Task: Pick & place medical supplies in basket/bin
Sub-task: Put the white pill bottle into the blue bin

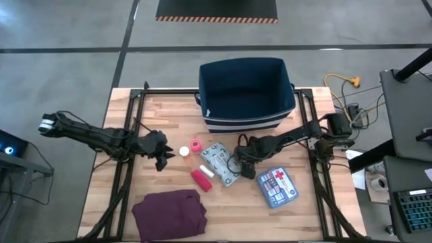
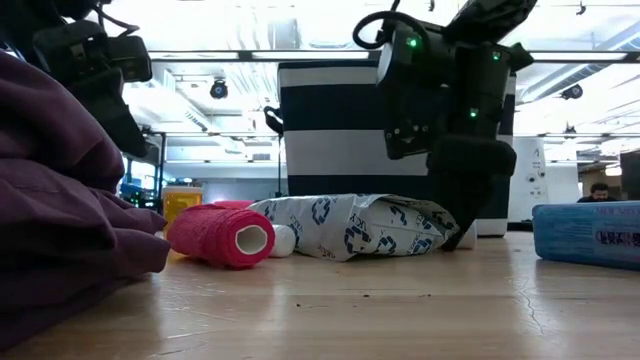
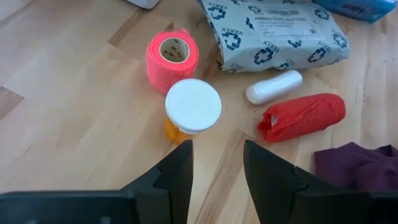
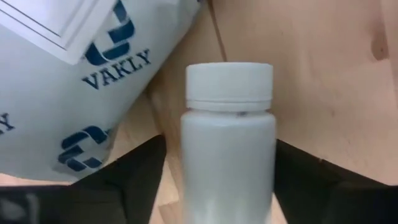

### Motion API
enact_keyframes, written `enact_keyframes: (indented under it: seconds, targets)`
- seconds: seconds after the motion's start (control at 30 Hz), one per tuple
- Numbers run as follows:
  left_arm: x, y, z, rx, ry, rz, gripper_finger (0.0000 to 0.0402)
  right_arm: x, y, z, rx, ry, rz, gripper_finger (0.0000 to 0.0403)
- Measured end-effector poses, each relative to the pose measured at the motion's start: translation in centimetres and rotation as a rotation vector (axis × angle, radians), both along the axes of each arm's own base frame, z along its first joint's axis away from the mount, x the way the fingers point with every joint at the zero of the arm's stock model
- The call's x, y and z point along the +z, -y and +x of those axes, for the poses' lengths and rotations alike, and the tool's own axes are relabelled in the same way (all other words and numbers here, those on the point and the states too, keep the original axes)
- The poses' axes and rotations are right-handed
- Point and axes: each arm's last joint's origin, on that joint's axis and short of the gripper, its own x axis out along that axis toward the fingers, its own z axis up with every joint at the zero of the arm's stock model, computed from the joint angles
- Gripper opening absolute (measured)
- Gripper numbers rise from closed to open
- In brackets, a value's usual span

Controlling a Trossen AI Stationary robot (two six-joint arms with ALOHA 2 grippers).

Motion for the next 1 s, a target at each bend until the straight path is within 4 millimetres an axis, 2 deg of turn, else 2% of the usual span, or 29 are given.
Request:
enact_keyframes:
  seconds: [0.23,0.43,0.57,0.77,0.87,1.0]
  targets:
    - [-0.3,0.0,0.1,0.0,-0.016,0.003,0.0123,1.4,0.2,-0.2,-0.029,0.058,-0.021,0.0148]
    - [-0.3,0.0,0.1,0.0,-0.018,0.003,0.0123,4.6,0.3,-1.1,-0.156,0.138,-0.017,0.0148]
    - [-0.4,0.0,0.1,-0.002,-0.02,0.006,0.0123,9.3,0.3,-1.4,-0.237,0.251,0.006,0.0163]
    - [-0.4,0.0,0.1,0.013,-0.016,0.021,0.0123,19.8,0.3,-2.7,-0.4,0.634,-0.097,0.016]
    - [-0.4,0.0,0.2,0.014,-0.009,0.021,0.0123,23.6,2.0,-4.1,-0.542,0.733,-0.215,0.016]
    - [-0.3,0.0,0.2,0.014,0.005,0.019,0.0123,25.9,6.8,-5.3,-0.659,0.743,-0.291,0.0164]
